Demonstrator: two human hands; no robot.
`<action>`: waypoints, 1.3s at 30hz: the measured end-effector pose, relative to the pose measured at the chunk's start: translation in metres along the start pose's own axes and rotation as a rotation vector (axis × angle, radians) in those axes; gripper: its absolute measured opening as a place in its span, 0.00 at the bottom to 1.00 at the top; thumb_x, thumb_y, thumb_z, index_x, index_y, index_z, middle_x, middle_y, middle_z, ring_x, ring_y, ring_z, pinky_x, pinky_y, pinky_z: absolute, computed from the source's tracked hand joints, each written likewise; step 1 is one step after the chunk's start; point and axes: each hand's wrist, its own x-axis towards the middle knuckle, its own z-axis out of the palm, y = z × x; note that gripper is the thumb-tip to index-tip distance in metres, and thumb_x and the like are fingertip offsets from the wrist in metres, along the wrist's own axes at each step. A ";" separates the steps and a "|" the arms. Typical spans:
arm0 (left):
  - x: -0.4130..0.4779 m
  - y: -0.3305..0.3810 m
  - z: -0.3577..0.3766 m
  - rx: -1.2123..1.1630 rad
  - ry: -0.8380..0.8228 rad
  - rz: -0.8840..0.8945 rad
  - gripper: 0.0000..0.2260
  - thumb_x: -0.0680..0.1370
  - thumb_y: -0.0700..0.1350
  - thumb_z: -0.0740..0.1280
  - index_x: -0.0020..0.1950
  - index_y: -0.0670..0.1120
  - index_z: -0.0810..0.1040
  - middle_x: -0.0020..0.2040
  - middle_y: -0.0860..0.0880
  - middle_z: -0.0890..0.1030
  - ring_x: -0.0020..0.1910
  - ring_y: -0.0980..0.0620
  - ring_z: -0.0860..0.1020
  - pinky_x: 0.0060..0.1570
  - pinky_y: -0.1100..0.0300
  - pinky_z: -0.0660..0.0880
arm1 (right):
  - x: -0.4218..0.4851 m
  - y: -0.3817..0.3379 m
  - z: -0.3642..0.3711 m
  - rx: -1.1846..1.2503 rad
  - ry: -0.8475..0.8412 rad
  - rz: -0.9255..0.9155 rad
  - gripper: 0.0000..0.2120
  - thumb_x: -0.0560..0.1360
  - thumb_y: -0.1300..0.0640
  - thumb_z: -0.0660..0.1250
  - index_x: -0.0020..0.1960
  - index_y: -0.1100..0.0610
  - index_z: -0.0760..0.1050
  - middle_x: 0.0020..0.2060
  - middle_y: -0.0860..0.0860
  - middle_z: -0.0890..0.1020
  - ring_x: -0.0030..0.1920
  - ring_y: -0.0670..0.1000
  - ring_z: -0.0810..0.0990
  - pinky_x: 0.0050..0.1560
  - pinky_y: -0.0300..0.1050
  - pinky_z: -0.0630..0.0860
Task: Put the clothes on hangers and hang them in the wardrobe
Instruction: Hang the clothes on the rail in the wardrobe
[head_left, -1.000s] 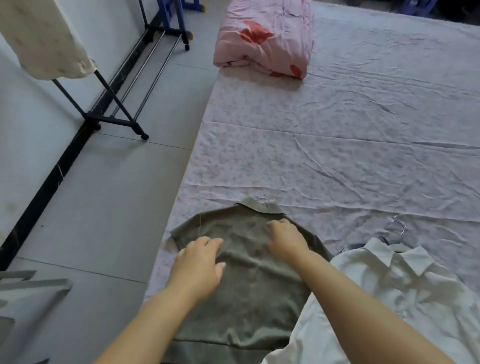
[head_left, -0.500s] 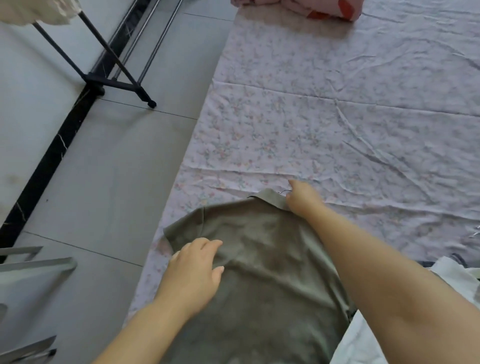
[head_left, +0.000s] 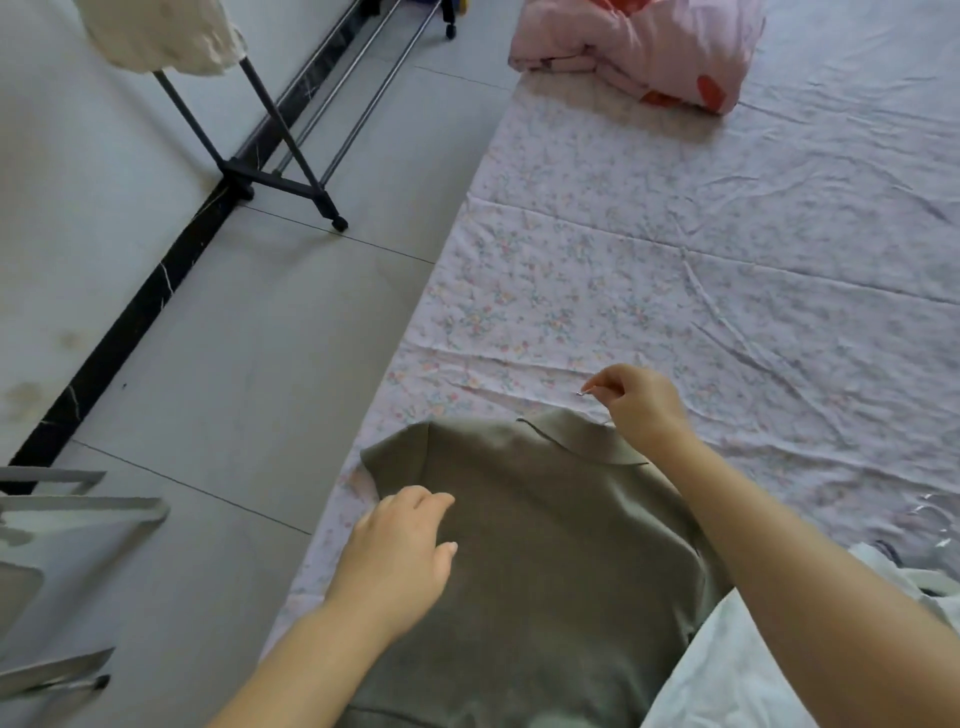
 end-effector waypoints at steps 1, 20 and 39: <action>-0.005 0.002 -0.007 -0.013 0.022 0.010 0.21 0.78 0.52 0.59 0.71 0.52 0.63 0.64 0.54 0.68 0.63 0.53 0.68 0.63 0.59 0.64 | -0.012 -0.013 -0.008 -0.004 0.023 -0.049 0.08 0.77 0.61 0.64 0.46 0.55 0.81 0.43 0.50 0.79 0.42 0.48 0.72 0.36 0.36 0.60; -0.279 -0.048 -0.149 -0.159 0.793 0.052 0.29 0.76 0.62 0.54 0.74 0.53 0.55 0.67 0.54 0.69 0.65 0.56 0.66 0.65 0.64 0.60 | -0.363 -0.331 -0.090 -0.035 0.213 -0.910 0.05 0.73 0.63 0.68 0.43 0.56 0.83 0.40 0.42 0.76 0.39 0.44 0.76 0.42 0.38 0.75; -0.691 -0.244 -0.171 0.187 1.430 -0.572 0.10 0.61 0.49 0.79 0.35 0.50 0.80 0.28 0.55 0.78 0.30 0.52 0.77 0.40 0.59 0.69 | -0.659 -0.599 0.036 0.410 -0.113 -1.348 0.14 0.73 0.60 0.69 0.42 0.39 0.77 0.40 0.43 0.81 0.39 0.41 0.80 0.44 0.35 0.76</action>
